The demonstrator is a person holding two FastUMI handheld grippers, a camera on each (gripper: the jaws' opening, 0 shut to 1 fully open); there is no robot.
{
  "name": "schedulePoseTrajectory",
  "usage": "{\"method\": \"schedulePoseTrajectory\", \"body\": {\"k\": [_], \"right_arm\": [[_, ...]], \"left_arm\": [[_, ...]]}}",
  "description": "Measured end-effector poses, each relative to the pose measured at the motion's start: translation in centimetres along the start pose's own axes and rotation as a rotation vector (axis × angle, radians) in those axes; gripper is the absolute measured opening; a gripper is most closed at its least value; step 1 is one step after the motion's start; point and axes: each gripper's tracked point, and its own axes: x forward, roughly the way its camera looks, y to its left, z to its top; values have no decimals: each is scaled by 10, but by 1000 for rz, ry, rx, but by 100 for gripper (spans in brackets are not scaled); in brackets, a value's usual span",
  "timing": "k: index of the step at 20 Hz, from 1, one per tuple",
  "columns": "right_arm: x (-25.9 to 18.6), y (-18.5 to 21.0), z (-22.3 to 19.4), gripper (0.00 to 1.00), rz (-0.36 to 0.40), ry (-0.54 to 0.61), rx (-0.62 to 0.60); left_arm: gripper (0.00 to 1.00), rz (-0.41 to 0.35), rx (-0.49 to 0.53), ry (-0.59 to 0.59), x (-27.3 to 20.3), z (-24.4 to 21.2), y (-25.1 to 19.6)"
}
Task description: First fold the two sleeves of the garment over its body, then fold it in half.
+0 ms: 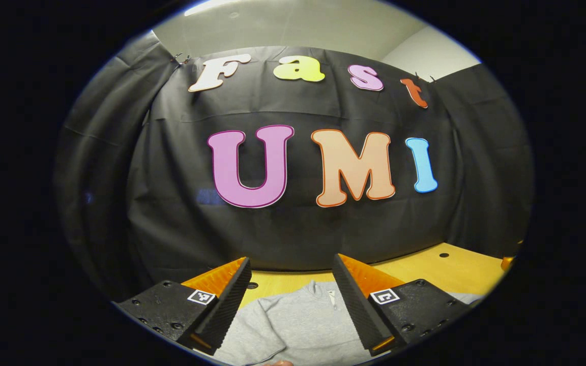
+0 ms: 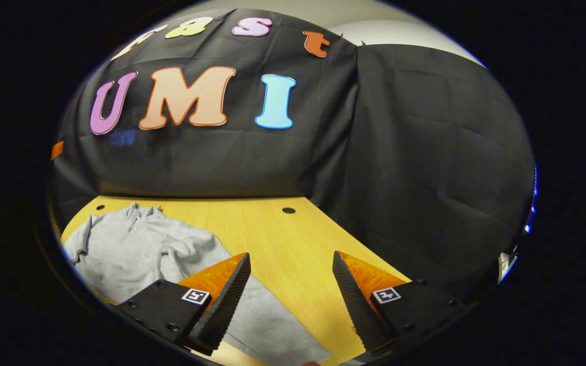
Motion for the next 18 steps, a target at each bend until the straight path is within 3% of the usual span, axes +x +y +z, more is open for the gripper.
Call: {"method": "schedulePoseTrajectory", "body": {"k": [12, 18], "right_arm": [[-23, -39, -110, 100, -48, 294, 52], [-38, -33, -158, 100, -25, 424, 79]], "left_arm": [[94, -13, -3, 16, 1, -5, -7], [94, -30, 9, 25, 4, -6, -13]]}}
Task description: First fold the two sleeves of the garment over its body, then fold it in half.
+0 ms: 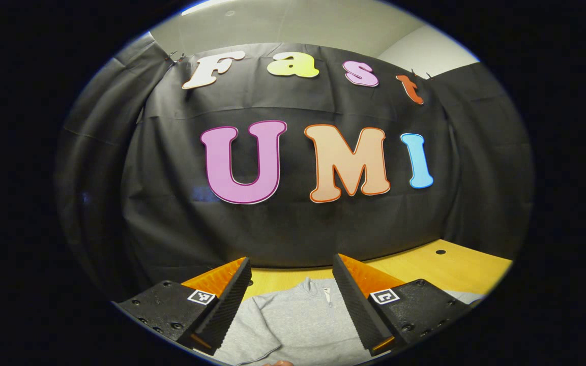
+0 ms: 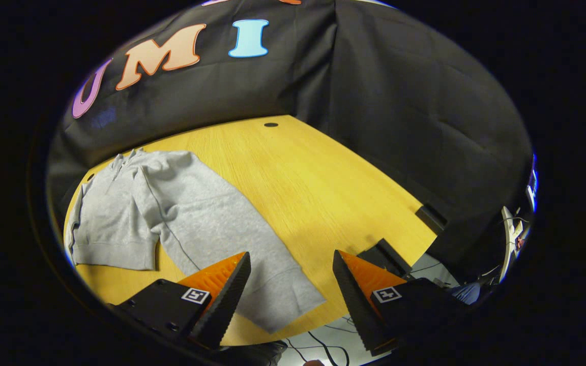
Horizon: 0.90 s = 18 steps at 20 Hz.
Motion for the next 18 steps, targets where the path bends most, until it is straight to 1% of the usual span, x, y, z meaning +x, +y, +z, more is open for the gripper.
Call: {"method": "schedulePoseTrajectory", "body": {"k": [6, 9, 12, 13, 14, 15, 16, 17, 18], "right_arm": [[8, 1, -35, 100, 15, 108, 25], [12, 4, -41, 100, 36, 136, 69], [13, 6, -40, 99, 56, 138, 50], [12, 9, -41, 98, 65, 141, 41], [11, 12, -39, 87, 78, 140, 36], [12, 16, -40, 81, 86, 140, 31], [13, 19, -40, 63, 97, 138, 29], [15, 24, -42, 59, 111, 139, 33], [17, 27, -42, 36, 117, 139, 39]], "left_arm": [[95, -13, 13, -4, 2, 2, -8], [97, -12, 16, 0, 4, 2, -7], [97, -13, 13, 2, 6, 0, -8], [97, -13, 11, 3, 7, 0, -8], [97, -14, 9, 3, 7, -2, -9], [97, -14, 6, 4, 8, -2, -9], [97, -16, 3, 4, 9, -2, -10], [97, -17, 0, 5, 10, -2, -10], [97, -16, -2, 6, 9, -3, -10]]}}
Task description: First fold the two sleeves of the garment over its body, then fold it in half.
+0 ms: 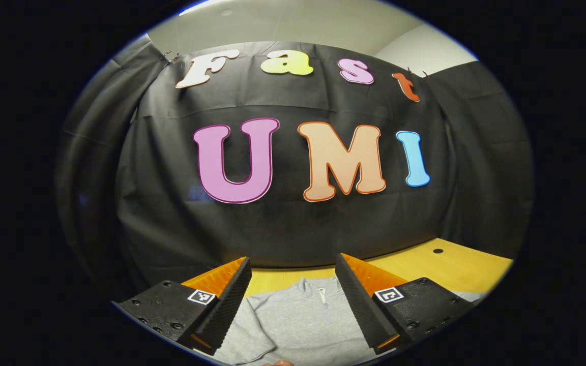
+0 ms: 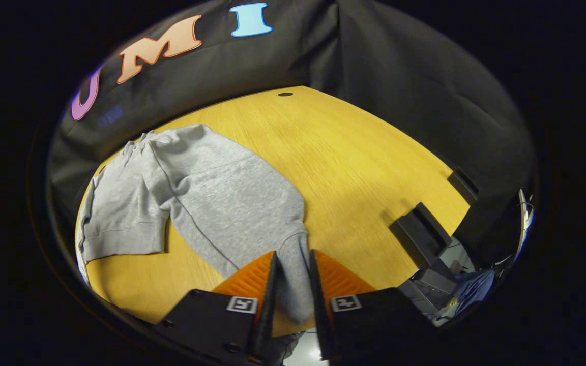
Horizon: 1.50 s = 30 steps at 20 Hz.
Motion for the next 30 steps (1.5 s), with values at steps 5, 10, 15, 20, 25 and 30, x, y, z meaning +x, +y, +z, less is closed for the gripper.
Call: {"method": "schedulePoseTrajectory", "body": {"k": [5, 10, 15, 20, 25, 30], "right_arm": [[0, 2, 3, 8, 13, 41, 127], [-5, 9, 35, 8, 33, -9, 187], [-8, 26, 80, 8, 74, -82, 204], [-15, 51, 122, 7, 136, -144, 209], [-20, 94, 163, 7, 229, -200, 167], [-24, 148, 202, 8, 309, -268, 72]], "left_arm": [[97, 8, 3, -2, 2, 0, 5], [97, 24, 2, -5, 1, -1, 14], [97, 47, -2, -5, -4, 0, 24], [97, 83, -6, -6, -10, -1, 40], [97, 142, -3, -14, -21, 3, 65], [97, 232, -2, -15, -39, 2, 103]]}}
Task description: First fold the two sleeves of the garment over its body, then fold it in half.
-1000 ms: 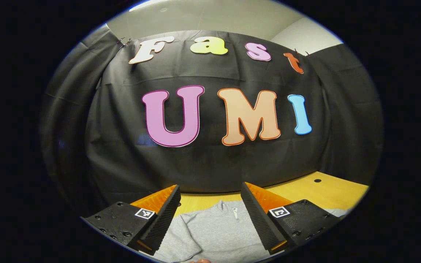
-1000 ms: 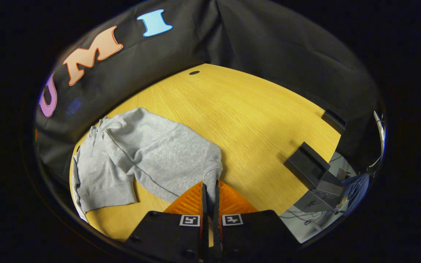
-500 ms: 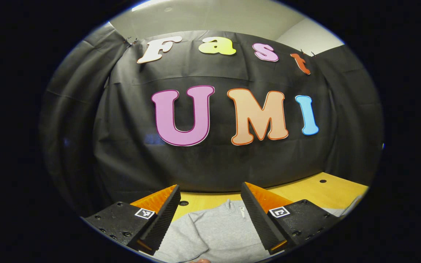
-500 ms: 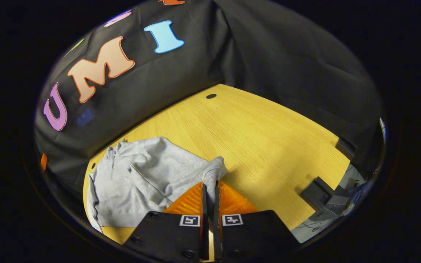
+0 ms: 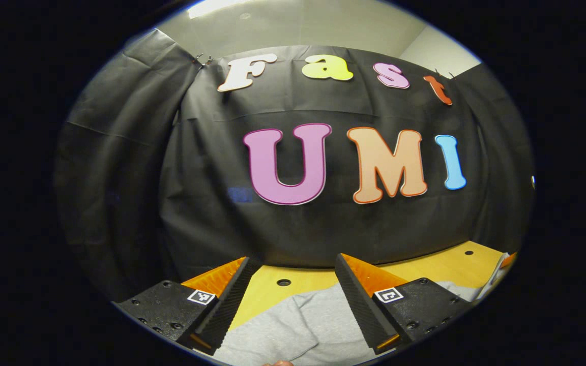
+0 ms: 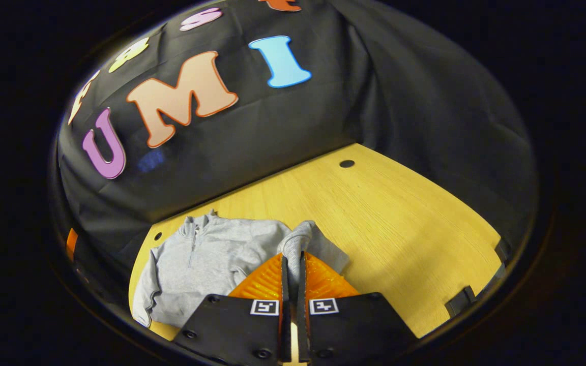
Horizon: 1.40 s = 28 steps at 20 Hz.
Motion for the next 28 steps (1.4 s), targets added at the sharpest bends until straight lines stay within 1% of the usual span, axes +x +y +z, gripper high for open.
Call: {"method": "schedulePoseTrajectory", "body": {"k": [1, 2, 3, 4, 9, 14, 21, 24, 26, 28], "right_arm": [[4, 12, 4, 7, 20, -4, -9], [8, 23, 7, 8, 40, -7, -13], [12, 31, 10, 8, 56, -10, -20], [17, 42, 13, 7, 72, -13, -25], [42, 92, 30, 7, 140, -24, -58], [61, 160, 42, 7, 224, -24, -99], [83, 259, 34, 7, 339, -14, -177], [91, 301, 22, 7, 382, 1, -208], [96, 329, 12, 7, 407, 14, -228], [103, 356, 0, 7, 429, 27, -252]], "left_arm": [[97, 19, 1, 1, -3, 0, 9], [99, 39, 3, 2, -5, 0, 17], [99, 57, 6, 2, -8, 1, 25], [97, 74, 11, 3, -12, 0, 33], [97, 154, 37, 11, -29, 0, 71], [97, 224, 44, 31, -46, -5, 103], [97, 298, 43, 60, -66, -14, 144], [97, 325, 42, 79, -74, -22, 161], [100, 344, 44, 93, -78, -27, 174], [100, 365, 45, 102, -85, -32, 188]]}}
